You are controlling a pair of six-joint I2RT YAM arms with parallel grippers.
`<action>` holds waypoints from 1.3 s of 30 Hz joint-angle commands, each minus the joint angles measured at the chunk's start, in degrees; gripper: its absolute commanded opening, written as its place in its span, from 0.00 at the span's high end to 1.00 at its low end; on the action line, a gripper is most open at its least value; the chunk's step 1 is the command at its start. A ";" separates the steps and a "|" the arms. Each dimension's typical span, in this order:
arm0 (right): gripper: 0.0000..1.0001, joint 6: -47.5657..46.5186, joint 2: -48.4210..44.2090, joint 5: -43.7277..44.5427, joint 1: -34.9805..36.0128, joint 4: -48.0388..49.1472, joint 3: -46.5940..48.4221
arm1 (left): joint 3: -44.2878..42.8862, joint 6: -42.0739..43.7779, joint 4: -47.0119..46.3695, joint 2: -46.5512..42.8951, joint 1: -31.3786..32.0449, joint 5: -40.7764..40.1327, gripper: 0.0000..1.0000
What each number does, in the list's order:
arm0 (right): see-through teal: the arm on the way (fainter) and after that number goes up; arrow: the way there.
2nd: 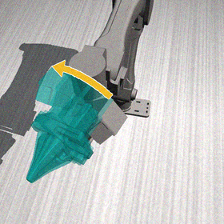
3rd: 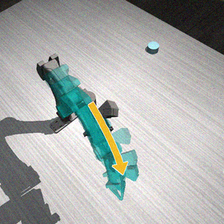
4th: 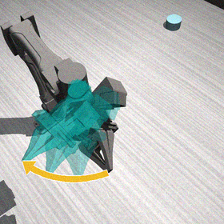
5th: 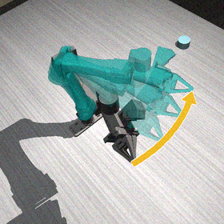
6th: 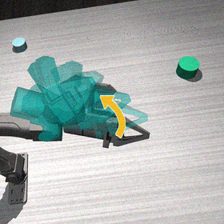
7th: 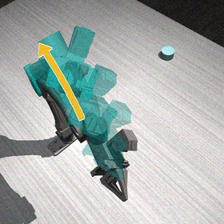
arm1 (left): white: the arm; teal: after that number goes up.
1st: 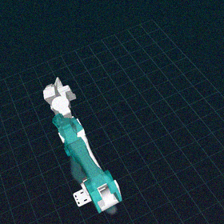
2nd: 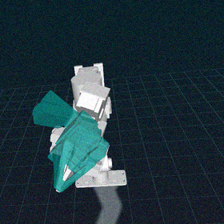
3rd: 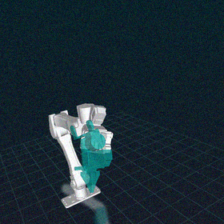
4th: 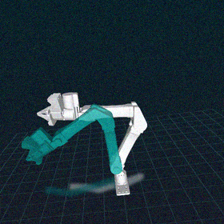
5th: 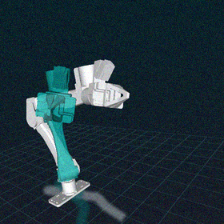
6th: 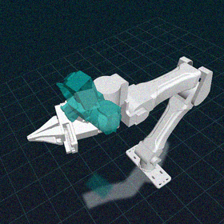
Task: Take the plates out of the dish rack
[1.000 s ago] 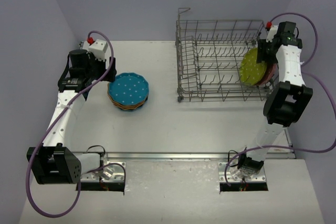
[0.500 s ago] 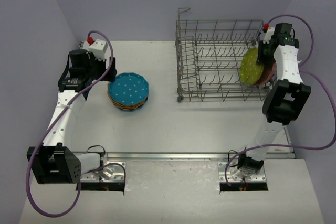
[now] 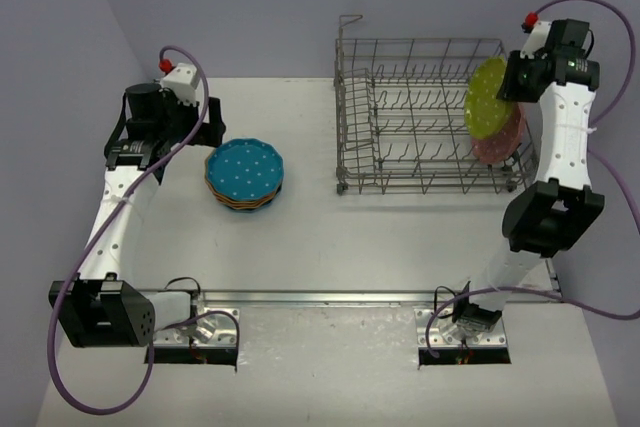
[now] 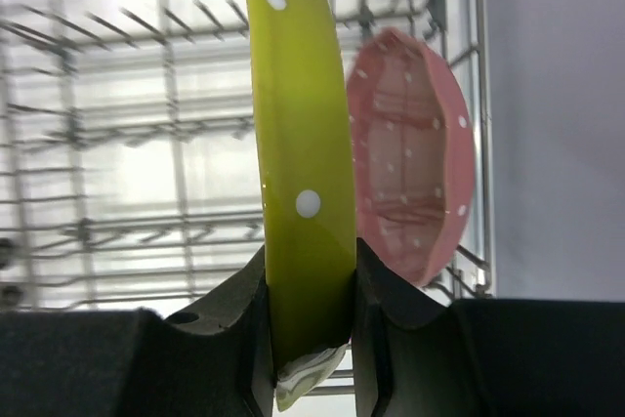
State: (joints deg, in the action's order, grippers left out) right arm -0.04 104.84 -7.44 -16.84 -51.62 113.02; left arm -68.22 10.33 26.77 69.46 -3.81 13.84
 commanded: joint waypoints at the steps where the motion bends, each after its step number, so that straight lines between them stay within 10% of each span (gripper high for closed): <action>1: 1.00 5.72 -9.26 -11.38 1.37 7.29 5.37 | -4.43 -2.16 -0.05 0.50 0.03 3.32 0.01; 10: 1.00 10.97 -11.64 -19.67 1.28 8.13 6.04 | -6.28 -4.59 0.01 1.59 0.05 10.83 0.01; 19: 1.00 27.69 -13.56 -45.81 2.06 16.73 -10.68 | -3.90 -14.74 -4.40 4.35 0.86 37.32 0.06; 39: 1.00 25.19 -18.92 -50.90 32.84 25.28 -29.19 | -7.83 -15.10 3.18 10.32 18.03 31.60 0.14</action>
State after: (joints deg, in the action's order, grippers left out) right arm 25.13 88.55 -53.53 14.42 -31.77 83.77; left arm -74.26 -5.83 29.93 79.90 12.49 46.41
